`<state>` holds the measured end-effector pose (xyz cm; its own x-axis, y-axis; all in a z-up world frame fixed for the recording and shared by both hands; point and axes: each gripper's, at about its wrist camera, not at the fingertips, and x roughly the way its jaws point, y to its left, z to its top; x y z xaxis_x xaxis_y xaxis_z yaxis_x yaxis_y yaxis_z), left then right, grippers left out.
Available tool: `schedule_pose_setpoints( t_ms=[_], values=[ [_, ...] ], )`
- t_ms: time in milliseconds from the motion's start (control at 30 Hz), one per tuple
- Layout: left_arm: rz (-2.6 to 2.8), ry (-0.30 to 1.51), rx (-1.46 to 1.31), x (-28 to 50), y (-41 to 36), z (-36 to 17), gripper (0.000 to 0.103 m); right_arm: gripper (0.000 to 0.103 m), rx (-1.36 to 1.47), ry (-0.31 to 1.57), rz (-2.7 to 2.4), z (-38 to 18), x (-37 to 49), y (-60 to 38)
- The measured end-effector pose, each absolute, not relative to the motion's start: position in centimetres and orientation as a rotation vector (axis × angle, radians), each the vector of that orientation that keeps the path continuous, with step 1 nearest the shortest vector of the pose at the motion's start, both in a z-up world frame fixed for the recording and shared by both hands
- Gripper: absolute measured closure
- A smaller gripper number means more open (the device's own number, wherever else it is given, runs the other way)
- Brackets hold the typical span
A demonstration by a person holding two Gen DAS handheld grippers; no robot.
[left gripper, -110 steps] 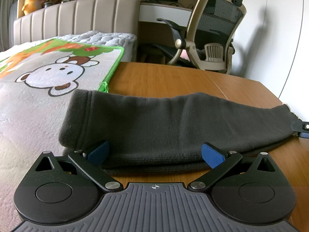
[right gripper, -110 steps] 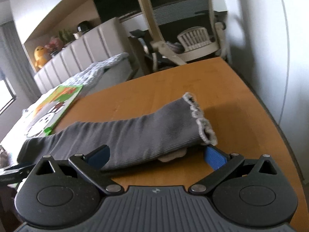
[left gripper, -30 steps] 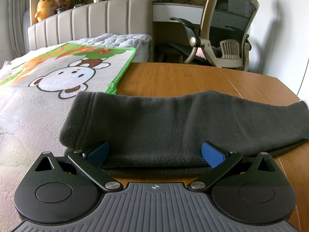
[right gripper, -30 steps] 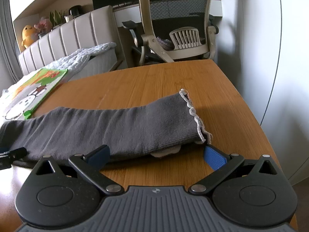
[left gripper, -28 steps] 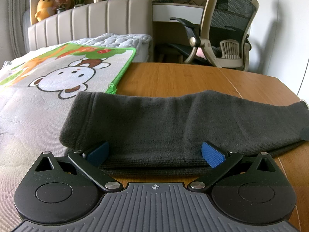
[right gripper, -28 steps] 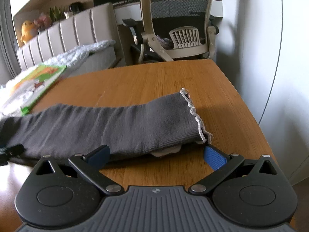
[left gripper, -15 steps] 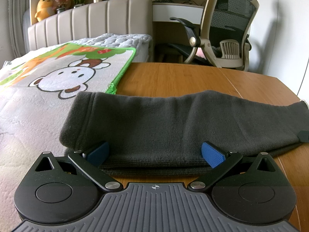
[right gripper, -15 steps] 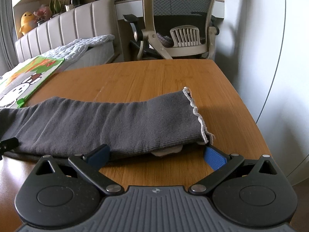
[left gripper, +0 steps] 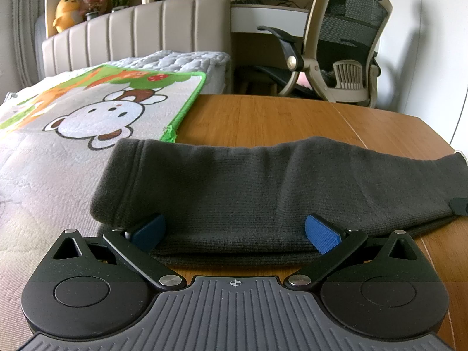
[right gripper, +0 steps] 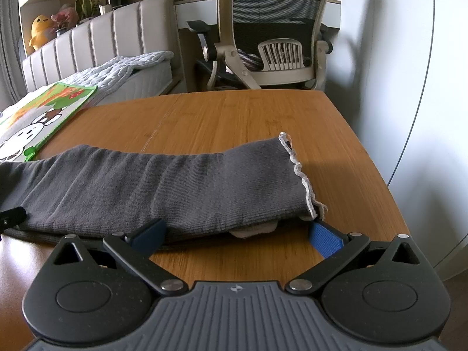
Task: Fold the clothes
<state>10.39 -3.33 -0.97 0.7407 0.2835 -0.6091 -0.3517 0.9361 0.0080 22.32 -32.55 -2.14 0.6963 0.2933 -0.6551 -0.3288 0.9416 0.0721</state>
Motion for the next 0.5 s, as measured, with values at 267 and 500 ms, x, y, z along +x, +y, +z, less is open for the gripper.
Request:
schedule_pose_setpoints(
  t_ms=[267, 500],
  values=[
    [0.350, 0.649, -0.110, 10.4, -3.4, -1.0, 0.000, 0.000, -0.097, 0.706, 0.391, -1.9, 22.1, -31.8],
    [0.349, 0.649, -0.110, 10.4, -3.4, -1.0, 0.000, 0.000, -0.418, 0.499, 0.479, -1.6, 19.3, -26.6]
  ],
)
